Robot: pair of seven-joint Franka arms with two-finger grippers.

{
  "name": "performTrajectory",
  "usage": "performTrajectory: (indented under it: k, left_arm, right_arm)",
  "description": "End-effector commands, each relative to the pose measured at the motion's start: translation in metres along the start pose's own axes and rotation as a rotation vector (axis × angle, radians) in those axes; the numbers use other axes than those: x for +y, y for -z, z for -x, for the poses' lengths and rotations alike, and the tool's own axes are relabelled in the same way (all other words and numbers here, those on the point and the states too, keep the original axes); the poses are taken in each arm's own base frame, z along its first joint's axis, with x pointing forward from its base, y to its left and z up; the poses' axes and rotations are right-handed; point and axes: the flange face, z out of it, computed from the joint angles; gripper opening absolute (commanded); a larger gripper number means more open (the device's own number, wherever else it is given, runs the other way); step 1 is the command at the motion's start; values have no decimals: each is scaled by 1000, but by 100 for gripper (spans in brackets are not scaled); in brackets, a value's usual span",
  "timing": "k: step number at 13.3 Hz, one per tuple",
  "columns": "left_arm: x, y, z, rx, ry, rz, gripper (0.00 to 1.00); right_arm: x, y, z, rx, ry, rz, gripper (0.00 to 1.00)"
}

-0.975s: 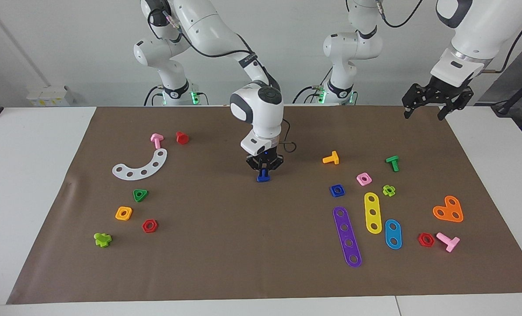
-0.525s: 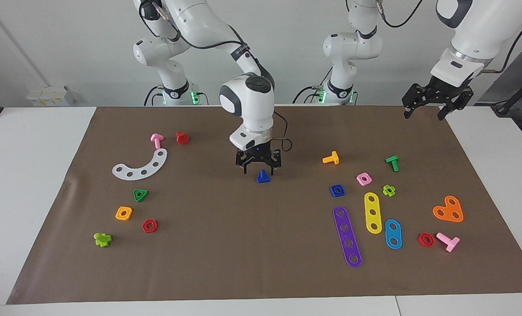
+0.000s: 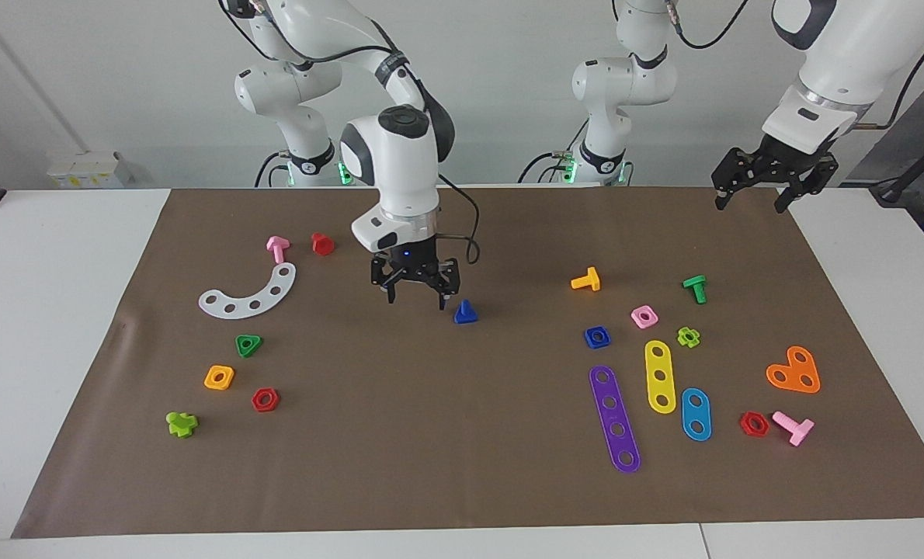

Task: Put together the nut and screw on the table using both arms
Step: 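Set the screw upright, open the right gripper while the left gripper reaches out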

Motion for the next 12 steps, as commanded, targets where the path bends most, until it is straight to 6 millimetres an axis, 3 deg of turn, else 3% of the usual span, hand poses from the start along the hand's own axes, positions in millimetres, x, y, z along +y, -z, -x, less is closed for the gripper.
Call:
performTrajectory:
  k: [1,4,7,9,12]
  left_arm:
    - [-3,2,9,4,2,10,100]
    - [5,1,5,22,-3,8,100]
    - [29,-18,4,43,13,8,100]
    - [40,-32,-1,69,14,8,100]
    - [58,-66,-13,90,17,9,100]
  right_arm:
    - [62,39,-13,-44,22,-17,100]
    - [125,82,-24,-71,40,-6,100]
    - [174,121,-38,-133,36,-13,100]
    - [190,151,-43,-141,44,10,100]
    - [197,149,-43,-161,50,14,100]
